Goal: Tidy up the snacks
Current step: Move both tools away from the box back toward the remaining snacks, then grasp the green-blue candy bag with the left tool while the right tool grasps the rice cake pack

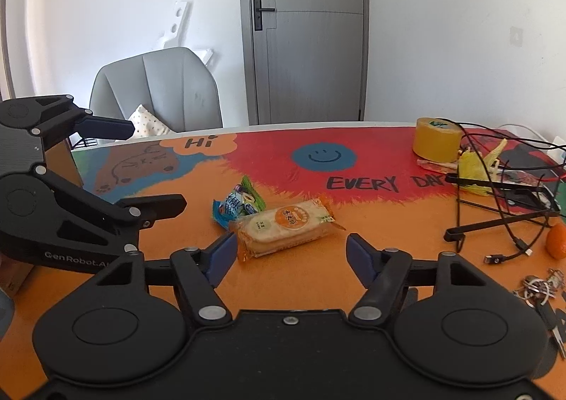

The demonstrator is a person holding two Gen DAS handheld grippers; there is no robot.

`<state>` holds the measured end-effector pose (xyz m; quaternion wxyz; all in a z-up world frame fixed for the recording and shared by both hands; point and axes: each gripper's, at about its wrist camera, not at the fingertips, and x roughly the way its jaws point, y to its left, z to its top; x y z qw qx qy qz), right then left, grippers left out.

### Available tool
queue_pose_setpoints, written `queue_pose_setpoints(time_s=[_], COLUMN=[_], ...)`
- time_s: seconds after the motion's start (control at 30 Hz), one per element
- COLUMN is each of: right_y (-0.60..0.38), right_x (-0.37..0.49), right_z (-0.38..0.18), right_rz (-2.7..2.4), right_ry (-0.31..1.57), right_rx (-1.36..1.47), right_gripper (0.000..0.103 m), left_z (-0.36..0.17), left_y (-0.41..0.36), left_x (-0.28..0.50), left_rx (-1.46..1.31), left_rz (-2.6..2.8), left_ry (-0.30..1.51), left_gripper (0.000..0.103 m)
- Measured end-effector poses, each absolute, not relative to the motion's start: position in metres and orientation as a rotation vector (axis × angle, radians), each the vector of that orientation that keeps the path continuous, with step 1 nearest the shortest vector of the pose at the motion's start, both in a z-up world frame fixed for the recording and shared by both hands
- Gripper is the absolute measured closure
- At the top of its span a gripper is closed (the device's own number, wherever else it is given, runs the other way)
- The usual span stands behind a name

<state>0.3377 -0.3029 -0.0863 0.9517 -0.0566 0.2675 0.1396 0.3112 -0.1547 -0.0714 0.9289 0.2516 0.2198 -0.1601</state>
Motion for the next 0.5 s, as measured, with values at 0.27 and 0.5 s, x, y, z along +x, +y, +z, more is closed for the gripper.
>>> queue_pose_setpoints(time_s=[0.27,0.5], right_y=[-0.294,-0.284], right_x=[0.373,0.406], right_z=[-0.088,-0.092], right_rz=[0.291,0.271], right_ry=[0.581,0.616], right_rx=[-0.096,-0.101], right_gripper=[0.035,0.034], left_z=[-0.082,-0.088], left_y=[-0.149,-0.141], left_x=[0.333,0.348], left_rx=[0.509,0.482], left_rz=[-0.312,-0.303], left_ry=[0.491,0.536], left_gripper=[0.028,0.033])
